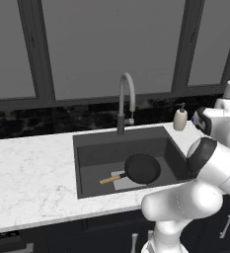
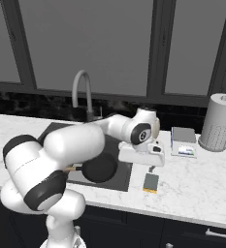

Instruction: Pick the pan and sponge and place them into the sink. Then turn on the water.

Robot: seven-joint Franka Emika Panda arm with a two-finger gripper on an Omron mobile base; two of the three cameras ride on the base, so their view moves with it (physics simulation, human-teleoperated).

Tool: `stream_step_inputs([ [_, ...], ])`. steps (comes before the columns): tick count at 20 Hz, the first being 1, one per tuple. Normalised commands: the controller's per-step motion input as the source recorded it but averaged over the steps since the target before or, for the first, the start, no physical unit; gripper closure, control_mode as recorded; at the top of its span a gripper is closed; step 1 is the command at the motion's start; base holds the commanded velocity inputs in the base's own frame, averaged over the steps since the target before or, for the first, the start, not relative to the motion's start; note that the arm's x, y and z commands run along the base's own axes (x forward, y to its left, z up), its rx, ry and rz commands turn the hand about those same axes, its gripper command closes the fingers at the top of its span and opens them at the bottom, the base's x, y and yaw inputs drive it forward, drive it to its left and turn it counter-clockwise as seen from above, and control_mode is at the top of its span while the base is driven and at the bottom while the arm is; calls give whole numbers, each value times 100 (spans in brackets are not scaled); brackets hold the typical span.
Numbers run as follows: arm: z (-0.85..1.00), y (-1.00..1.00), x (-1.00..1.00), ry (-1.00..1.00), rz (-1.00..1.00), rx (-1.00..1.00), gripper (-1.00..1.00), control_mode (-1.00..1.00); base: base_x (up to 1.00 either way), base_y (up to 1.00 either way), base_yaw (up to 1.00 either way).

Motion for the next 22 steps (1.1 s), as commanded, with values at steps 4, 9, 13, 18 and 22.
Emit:
stream_step_inputs([
  [4, -23, -27, 10, -4, 0, 0, -100, -100, 0, 0, 0],
  [9, -16, -5, 9, 0, 0, 1, -100, -100, 0, 0, 0],
  [13, -18, -3, 14, 0, 0, 1, -100, -100, 0, 0, 0],
  [18, -20, -11, 15, 0, 0, 0, -100, -100, 0, 0, 0],
  [22, -20, -17, 10, 0, 0, 0, -100, -100, 0, 0, 0],
])
